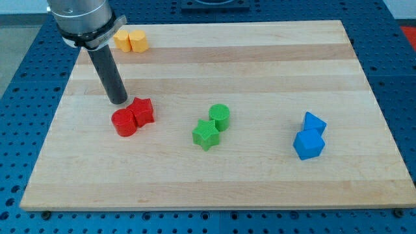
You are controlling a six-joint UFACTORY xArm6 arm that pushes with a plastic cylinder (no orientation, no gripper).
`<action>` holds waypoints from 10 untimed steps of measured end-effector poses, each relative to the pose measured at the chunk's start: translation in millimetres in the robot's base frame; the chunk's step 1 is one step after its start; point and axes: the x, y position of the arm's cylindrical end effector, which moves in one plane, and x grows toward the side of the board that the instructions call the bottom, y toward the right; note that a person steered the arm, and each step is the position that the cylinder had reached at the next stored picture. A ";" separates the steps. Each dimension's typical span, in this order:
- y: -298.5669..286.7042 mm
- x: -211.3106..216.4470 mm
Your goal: Move the red circle towards the bottom center of the board
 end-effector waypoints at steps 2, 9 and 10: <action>0.0 8.9; 9.8 52.5; 13.8 56.9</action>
